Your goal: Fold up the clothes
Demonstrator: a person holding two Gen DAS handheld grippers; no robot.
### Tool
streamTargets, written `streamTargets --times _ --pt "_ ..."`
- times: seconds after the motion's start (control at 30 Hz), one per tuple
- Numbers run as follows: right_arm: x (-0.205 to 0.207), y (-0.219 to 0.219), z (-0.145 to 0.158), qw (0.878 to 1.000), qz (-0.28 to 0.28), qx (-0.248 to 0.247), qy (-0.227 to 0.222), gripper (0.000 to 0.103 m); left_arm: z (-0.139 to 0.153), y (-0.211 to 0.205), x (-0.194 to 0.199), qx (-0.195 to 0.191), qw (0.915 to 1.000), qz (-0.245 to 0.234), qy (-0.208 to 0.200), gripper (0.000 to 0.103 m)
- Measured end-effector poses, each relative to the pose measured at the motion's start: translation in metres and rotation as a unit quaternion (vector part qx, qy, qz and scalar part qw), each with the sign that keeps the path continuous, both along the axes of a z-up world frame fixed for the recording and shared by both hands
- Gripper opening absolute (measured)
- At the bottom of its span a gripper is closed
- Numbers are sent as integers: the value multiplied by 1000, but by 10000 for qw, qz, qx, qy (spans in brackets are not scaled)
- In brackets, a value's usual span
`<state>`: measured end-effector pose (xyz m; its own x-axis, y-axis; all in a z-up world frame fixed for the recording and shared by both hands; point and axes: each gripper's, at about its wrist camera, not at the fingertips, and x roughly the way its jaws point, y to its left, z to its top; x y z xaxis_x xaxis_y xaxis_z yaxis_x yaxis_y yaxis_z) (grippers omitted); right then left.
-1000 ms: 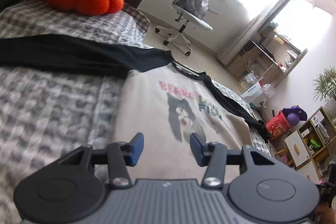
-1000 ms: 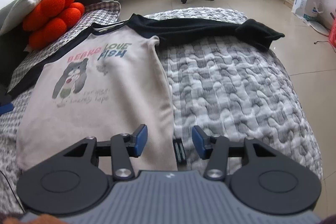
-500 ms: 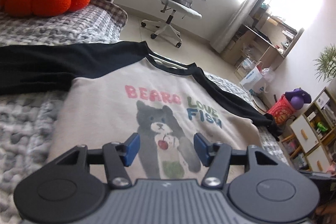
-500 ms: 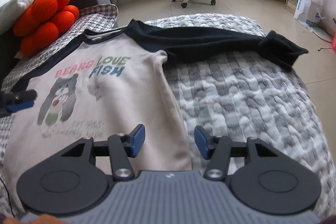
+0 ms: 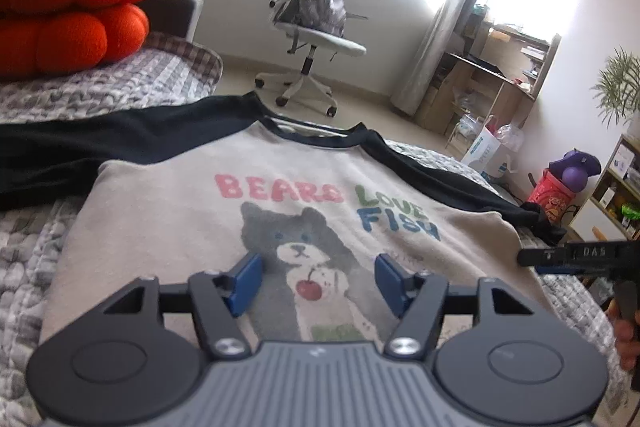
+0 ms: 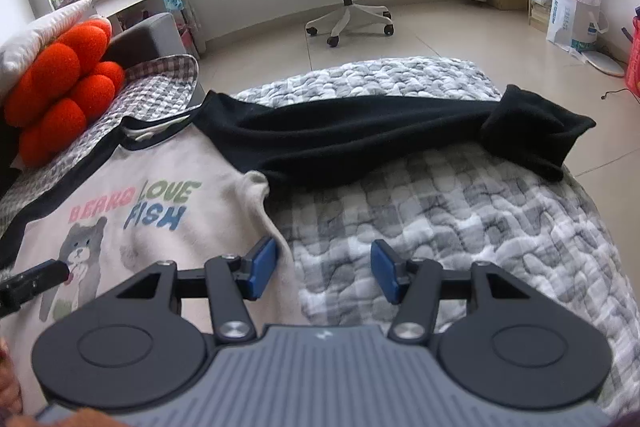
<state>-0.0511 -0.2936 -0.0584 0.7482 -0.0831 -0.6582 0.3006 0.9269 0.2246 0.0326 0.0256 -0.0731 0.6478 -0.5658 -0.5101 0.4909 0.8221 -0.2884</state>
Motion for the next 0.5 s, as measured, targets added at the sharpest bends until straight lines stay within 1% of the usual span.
streamTargets --times 0.1,0.27,0.4,0.5 --pt "3 -5 3 10000 -12 -59 -38 58 2 -3 0 83 10000 -1 -36 68" --pt "7 -10 12 9996 -17 -243 -133 59 1 -2 -1 64 10000 -3 -34 68" --pt "15 -12 13 9993 -25 -347 -106 60 2 -2 -1 94 10000 -20 -12 68" --pt "18 -9 12 9994 23 -334 -113 60 3 -3 0 130 9999 -57 29 68"
